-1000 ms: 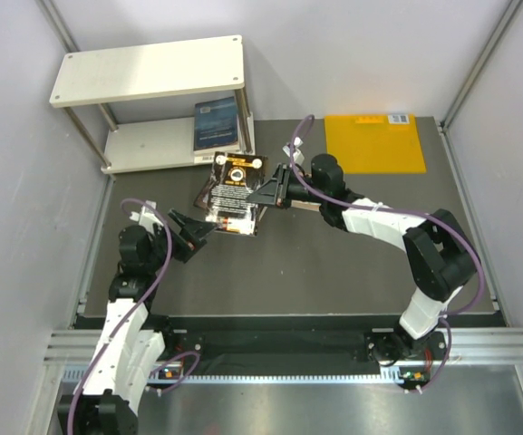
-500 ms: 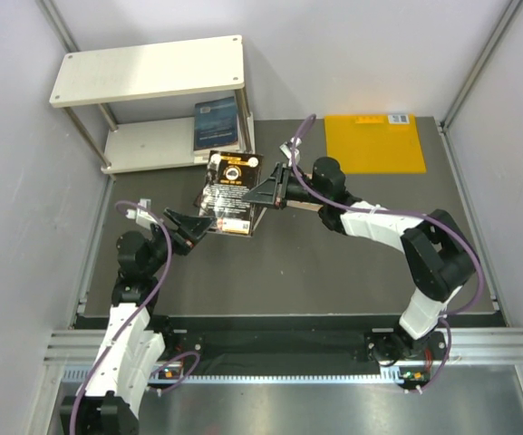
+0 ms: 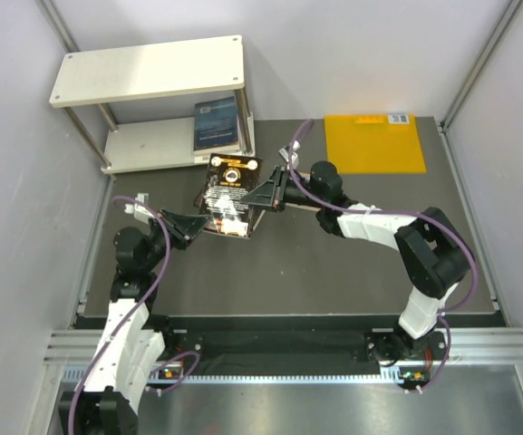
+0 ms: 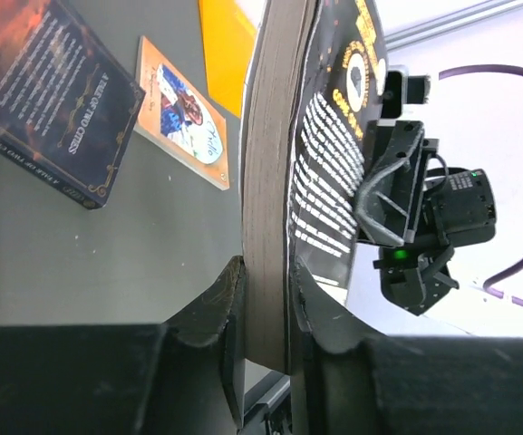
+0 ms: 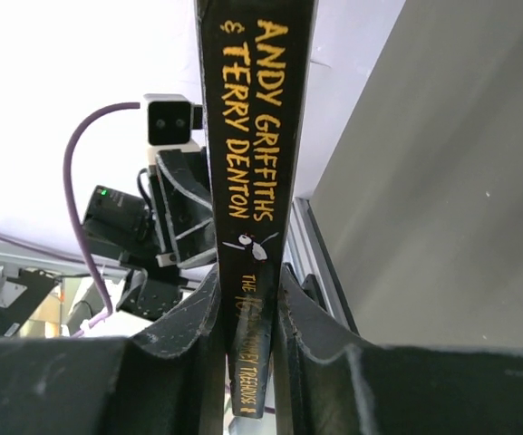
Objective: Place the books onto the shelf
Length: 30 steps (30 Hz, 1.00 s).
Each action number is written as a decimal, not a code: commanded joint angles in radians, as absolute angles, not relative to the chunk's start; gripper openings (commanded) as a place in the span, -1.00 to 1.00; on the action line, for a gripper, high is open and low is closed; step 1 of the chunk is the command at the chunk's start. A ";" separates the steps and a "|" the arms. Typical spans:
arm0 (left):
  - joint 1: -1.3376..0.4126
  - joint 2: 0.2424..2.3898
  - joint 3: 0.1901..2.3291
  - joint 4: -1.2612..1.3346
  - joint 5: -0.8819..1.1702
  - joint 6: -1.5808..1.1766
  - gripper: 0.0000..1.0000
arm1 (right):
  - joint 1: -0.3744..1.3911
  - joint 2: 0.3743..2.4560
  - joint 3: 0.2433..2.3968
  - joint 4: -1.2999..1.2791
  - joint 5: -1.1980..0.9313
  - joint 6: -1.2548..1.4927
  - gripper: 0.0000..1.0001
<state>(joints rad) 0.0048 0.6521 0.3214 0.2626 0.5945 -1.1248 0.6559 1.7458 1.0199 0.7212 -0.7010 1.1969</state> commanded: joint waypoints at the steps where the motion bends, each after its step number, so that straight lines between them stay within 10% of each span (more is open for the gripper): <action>1: 0.005 0.627 0.493 0.224 0.575 -1.059 -1.00 | 0.681 1.723 1.017 0.807 -0.744 1.174 -0.57; 8: 0.003 0.660 0.739 0.029 0.592 -0.905 -1.00 | 0.658 1.707 0.936 0.849 -0.729 1.158 0.07; 30: 0.005 1.081 1.182 0.261 0.644 -0.874 -1.00 | 0.638 1.905 0.626 1.284 -0.704 1.218 0.15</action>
